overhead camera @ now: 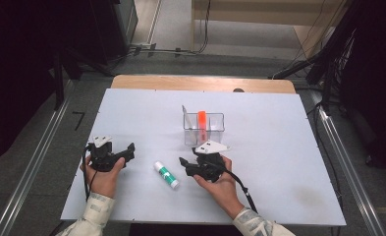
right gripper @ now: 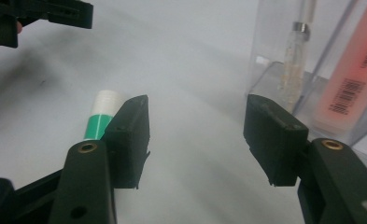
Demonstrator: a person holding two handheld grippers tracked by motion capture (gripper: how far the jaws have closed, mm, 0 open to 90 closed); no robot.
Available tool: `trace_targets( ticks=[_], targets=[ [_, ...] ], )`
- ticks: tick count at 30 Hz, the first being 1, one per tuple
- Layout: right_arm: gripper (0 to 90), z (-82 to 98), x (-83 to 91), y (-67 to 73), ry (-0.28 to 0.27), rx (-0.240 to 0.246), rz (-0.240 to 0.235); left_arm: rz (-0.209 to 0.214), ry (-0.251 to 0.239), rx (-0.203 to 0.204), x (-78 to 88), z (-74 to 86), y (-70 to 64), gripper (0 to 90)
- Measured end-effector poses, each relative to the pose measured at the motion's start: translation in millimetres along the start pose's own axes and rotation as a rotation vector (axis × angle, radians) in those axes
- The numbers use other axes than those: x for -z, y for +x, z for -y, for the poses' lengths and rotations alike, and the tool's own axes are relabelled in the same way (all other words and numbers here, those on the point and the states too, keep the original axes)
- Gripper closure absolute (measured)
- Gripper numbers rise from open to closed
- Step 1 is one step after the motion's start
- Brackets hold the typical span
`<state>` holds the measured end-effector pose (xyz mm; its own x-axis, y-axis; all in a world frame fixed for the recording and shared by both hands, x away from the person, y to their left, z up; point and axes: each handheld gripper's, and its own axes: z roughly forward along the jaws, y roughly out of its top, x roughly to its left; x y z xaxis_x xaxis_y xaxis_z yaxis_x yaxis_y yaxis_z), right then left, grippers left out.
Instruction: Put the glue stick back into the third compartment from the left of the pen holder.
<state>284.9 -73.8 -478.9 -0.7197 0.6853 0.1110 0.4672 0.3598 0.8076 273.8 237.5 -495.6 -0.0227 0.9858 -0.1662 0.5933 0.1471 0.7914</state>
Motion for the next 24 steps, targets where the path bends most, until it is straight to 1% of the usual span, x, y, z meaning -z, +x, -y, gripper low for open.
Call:
trace_targets(
  ticks=[17, 20, 24],
  targets=[
    [39.2, 0.1, -15.4, 22.2, 0.033, 0.039, -0.057, 0.002, 0.000, 0.000, 0.0, -0.1, 0.2, 14.0],
    [39.3, 0.2, -17.6, 26.1, 0.039, 0.041, -0.062, 0.003, 0.001, -0.001, 0.1, -0.1, 0.4, 14.0],
    [39.2, 1.8, -20.7, 29.8, 0.046, 0.055, -0.070, 0.004, 0.001, -0.001, 0.2, -0.1, 0.5, 14.0]
  ],
)
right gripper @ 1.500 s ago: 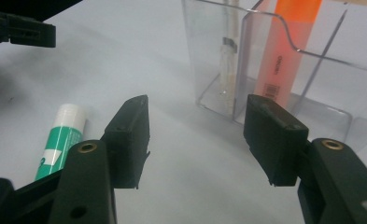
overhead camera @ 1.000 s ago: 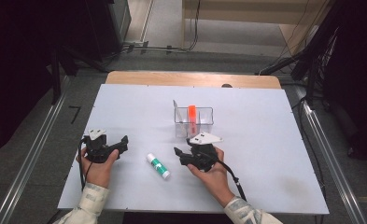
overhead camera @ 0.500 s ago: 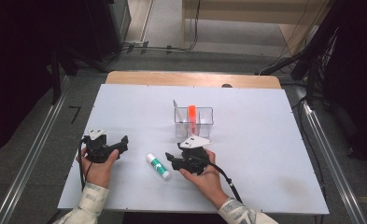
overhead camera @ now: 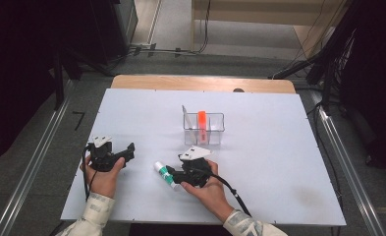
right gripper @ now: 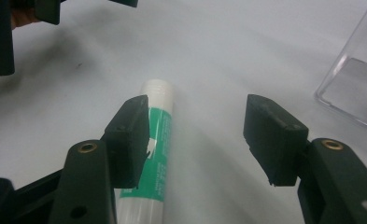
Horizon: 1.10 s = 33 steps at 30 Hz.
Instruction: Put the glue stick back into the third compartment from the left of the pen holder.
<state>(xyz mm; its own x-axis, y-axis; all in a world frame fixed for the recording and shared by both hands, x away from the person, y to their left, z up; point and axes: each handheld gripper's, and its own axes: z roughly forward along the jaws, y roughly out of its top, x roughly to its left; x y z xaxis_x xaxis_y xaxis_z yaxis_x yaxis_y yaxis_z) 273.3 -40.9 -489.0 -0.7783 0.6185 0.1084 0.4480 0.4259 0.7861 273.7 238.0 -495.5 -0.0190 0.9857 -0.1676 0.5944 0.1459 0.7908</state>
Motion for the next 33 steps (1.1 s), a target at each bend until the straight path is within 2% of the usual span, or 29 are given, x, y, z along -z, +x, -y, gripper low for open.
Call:
trace_targets(
  ticks=[33],
  targets=[
    [39.3, 7.9, -14.6, 15.5, 0.048, 0.044, -0.022, 0.001, 0.000, -0.001, -0.3, 0.0, -0.3, 14.0]
  ],
)
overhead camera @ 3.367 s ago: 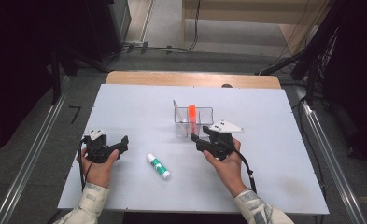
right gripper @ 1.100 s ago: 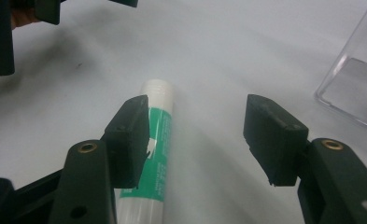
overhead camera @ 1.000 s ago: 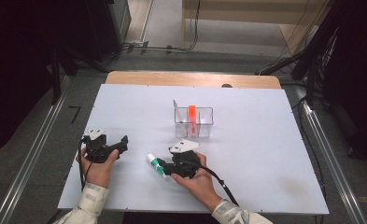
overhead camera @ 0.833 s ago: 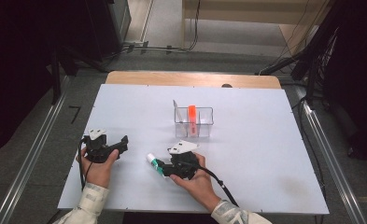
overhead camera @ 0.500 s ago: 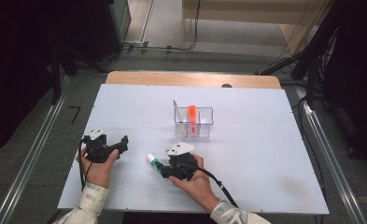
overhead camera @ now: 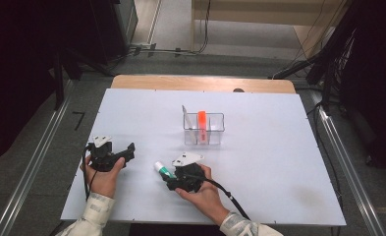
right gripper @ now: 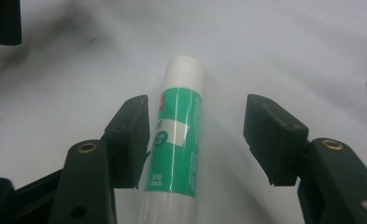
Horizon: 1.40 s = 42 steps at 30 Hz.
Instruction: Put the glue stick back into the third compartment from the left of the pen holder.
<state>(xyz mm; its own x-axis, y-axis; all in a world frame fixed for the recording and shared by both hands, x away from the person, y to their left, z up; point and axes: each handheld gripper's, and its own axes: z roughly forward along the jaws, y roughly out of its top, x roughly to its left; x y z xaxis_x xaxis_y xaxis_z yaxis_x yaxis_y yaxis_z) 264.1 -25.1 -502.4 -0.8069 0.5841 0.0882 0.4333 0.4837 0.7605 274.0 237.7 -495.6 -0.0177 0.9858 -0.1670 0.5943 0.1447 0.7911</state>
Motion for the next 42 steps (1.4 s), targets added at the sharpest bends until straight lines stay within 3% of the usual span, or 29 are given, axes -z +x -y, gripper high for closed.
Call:
trace_targets(
  ticks=[22, 29, 42],
  targets=[
    [40.2, 6.3, -11.1, 8.0, 0.055, 0.060, 0.020, 0.000, 0.000, 0.000, -0.1, -0.1, -0.1, 13.9],
    [48.2, 6.5, -10.8, 10.2, 0.063, 0.095, 0.050, 0.000, 0.000, 0.001, -0.2, 0.0, -0.3, 14.0],
    [60.5, 6.0, -10.2, 12.5, 0.068, 0.097, 0.047, 0.000, 0.000, 0.000, -0.3, 0.1, -0.3, 14.0]
  ],
)
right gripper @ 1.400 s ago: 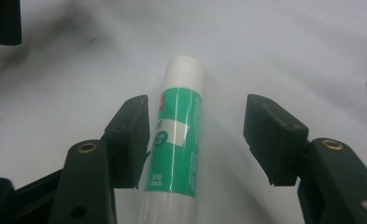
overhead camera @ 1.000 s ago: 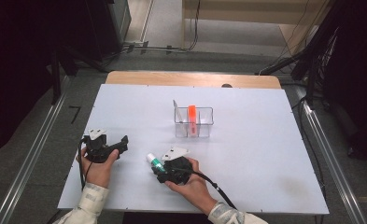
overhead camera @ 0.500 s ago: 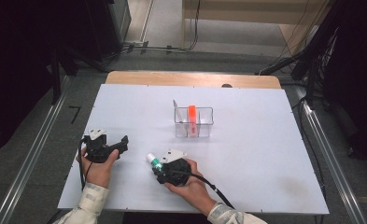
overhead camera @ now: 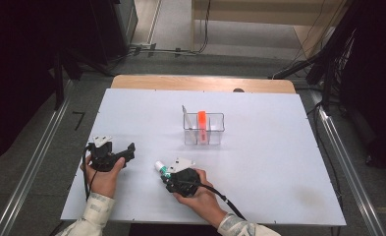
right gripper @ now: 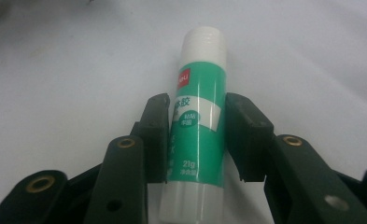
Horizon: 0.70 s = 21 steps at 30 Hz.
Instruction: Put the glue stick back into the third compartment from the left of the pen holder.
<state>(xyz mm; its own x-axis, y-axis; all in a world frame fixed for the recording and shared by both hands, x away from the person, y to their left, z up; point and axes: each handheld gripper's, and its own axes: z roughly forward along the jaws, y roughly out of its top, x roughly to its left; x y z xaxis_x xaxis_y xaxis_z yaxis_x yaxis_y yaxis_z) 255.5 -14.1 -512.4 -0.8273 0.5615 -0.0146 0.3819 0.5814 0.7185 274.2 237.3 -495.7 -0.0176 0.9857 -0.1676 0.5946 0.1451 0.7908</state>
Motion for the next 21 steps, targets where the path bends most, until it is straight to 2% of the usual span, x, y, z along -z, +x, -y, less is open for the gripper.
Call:
trace_targets(
  ticks=[9, 14, 21],
  targets=[
    [63.0, -0.2, 0.0, -1.2, 0.002, 0.001, -0.001, -0.001, 0.000, 0.000, 0.2, 0.0, 0.0, 14.0],
    [63.3, -0.4, 0.1, -2.2, 0.002, 0.018, -0.006, 0.001, 0.000, -0.001, 0.4, -0.1, 0.2, 14.0],
    [63.4, -0.4, 0.5, -3.6, 0.003, 0.011, -0.013, 0.001, -0.001, 0.000, 0.3, -0.1, 0.3, 14.0]
  ],
)
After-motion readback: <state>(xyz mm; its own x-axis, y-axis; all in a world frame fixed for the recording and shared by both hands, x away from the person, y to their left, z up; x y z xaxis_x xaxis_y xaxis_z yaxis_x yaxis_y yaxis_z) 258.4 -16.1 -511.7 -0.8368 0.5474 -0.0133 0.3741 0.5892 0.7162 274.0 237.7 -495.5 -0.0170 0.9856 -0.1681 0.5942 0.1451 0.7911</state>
